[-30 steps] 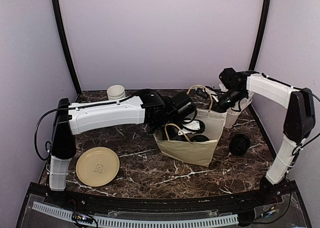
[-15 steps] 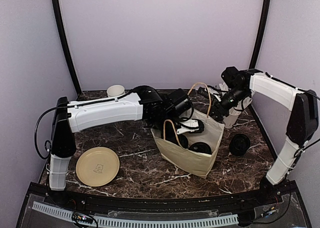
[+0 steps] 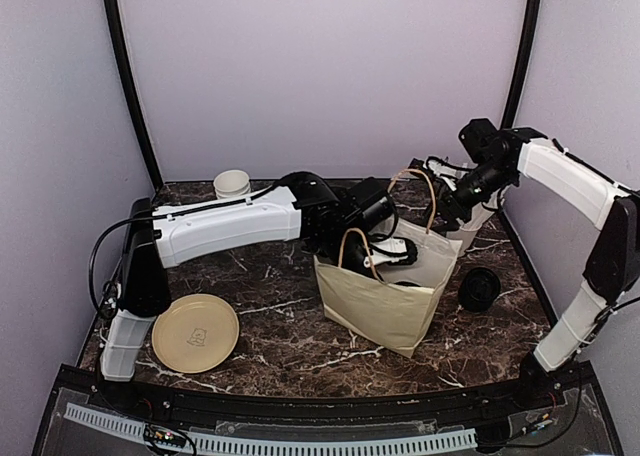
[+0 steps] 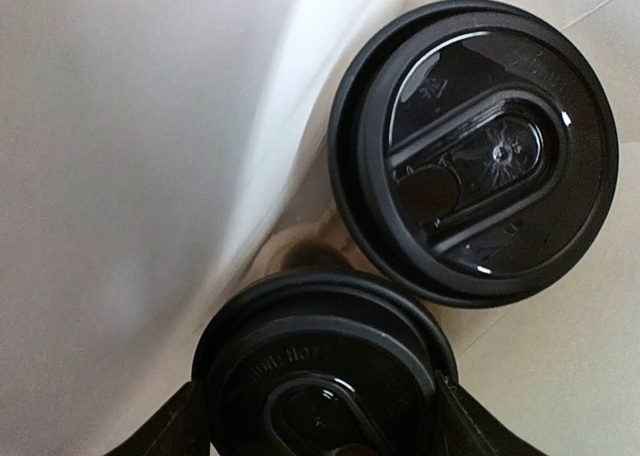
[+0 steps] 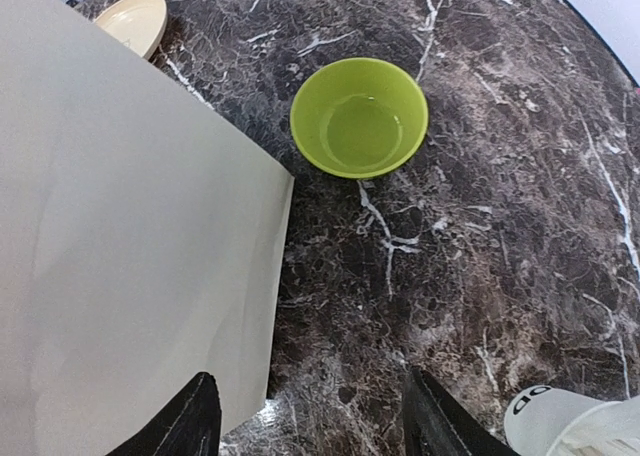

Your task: Pack the takeout coffee

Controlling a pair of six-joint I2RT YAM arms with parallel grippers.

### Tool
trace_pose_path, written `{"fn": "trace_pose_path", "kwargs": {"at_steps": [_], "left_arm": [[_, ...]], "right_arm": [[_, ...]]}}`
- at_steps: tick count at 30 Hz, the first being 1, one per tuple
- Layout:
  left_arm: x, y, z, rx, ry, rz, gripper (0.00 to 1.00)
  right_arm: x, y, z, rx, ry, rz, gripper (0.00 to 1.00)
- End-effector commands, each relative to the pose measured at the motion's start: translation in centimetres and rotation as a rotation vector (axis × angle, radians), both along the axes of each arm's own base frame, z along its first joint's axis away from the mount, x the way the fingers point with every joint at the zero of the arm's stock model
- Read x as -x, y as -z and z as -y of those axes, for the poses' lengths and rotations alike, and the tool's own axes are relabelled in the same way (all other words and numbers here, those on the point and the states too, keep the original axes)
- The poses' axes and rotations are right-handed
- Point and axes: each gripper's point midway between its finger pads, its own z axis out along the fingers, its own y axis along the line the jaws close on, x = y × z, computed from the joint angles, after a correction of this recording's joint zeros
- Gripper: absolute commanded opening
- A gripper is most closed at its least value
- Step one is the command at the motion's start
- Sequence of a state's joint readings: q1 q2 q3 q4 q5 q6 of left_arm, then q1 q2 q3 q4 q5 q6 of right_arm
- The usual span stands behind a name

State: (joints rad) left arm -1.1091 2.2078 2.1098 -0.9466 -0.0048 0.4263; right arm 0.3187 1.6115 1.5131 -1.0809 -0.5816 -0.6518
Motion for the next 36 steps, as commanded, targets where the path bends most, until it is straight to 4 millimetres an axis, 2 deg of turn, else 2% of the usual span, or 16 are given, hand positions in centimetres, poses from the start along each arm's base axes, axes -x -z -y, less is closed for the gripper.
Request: {"fn": "trace_pose_path", "kwargs": {"at_steps": [1,7,10,12,15,16,17,18,21,23,25,27,30,32,36], "left_arm": [[1.6,5.9,-1.0,-0.15,0.026,-0.106,0.51],[1.5,7.0,-1.2,-0.179,0.029,-0.1,0.52],[2.0,7.5,-1.4,-0.186,0.03,-0.118,0.56],[2.9,7.3,-1.7,-0.188,0.042,-0.145,0.59],[5.0,6.8,-2.8,-0.199,0.055,-0.202,0.6],[5.8,7.3,-3.5,-0.219,0.047,-0.233,0.6],[6.6,6.8,-3.6,-0.206,0.053,-0.257,0.6],[7.2,7.2,-4.3,-0.225,0.047,-0.281,0.6],[8.7,6.7,-4.9,-0.22,0.056,-0.327,0.6],[8.4,6.7,-4.8,-0.216,0.053,-0.31,0.63],[7.3,6.2,-3.9,-0.192,0.05,-0.254,0.68],[5.4,5.1,-2.6,-0.156,0.026,-0.159,0.76],[3.1,2.2,-0.7,-0.073,-0.008,-0.049,0.86],[2.7,0.2,0.0,-0.023,-0.013,-0.022,0.92],[3.1,-3.0,0.2,0.045,-0.012,-0.015,0.98]], "right_arm": [[-1.5,-3.3,1.2,-0.018,0.051,0.091,0.63],[-2.1,-3.8,1.4,-0.028,0.056,0.09,0.63],[-2.0,-4.4,1.2,-0.047,0.057,0.091,0.63],[-1.8,-4.7,1.1,-0.06,0.055,0.086,0.63],[-1.7,-4.9,1.1,-0.061,0.055,0.088,0.63],[-1.7,-5.0,1.2,-0.057,0.057,0.089,0.64],[-1.7,-5.1,1.2,-0.055,0.059,0.093,0.64],[-1.6,-5.3,1.3,-0.055,0.059,0.097,0.64],[-1.3,-5.8,1.2,-0.069,0.056,0.1,0.64],[-1.2,-5.8,1.1,-0.075,0.055,0.096,0.65],[-1.3,-5.6,1.1,-0.077,0.056,0.091,0.65],[-1.4,-5.6,1.0,-0.076,0.059,0.089,0.65],[-1.4,-6.1,1.0,-0.08,0.062,0.096,0.65],[-1.4,-6.5,1.1,-0.08,0.066,0.109,0.66],[-1.4,-7.3,1.3,-0.073,0.075,0.131,0.68]]}}
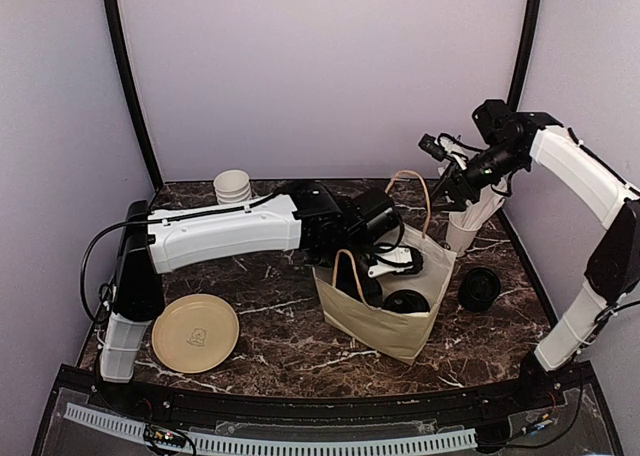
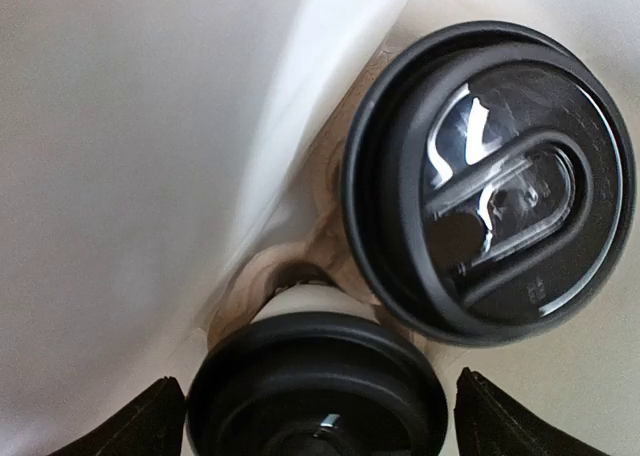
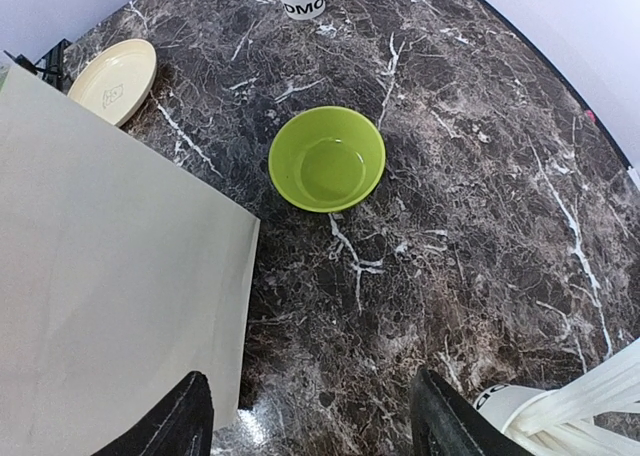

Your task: Pack the takeout coffee

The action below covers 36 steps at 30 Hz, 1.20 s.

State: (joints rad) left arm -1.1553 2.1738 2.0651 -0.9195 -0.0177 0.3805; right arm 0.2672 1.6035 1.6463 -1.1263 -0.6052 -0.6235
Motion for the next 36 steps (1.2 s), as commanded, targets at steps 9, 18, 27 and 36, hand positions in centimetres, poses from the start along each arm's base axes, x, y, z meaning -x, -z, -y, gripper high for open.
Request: {"fn": "trace_pose_path", "kwargs": {"at_steps": [9,18,27,36], "left_arm": [[1.3,-7.4,-1.7,0.089,-0.003,0.037,0.99],[1.7,-10.6,-1.8,0.151,0.02,0.053,0.99],[0.3,-18.9,-0.9,0.384,0.002,0.215,0.99],[-2.1,-27.6,-3.5,0.638,-0.15,0.468,0.98]], "right_arm": [[0.4,-3.4,0.2,-0.03,0.027,0.056,0.71],[0.7,-3.9,0.2,-0.039,0.036,0.045,0.73],[0.3,-5.0,0.5,-0.055,0.083,0.071,0.72],[-1.5,-9.6,3.2,-0.127,0.239,0.175,0.65]]}}
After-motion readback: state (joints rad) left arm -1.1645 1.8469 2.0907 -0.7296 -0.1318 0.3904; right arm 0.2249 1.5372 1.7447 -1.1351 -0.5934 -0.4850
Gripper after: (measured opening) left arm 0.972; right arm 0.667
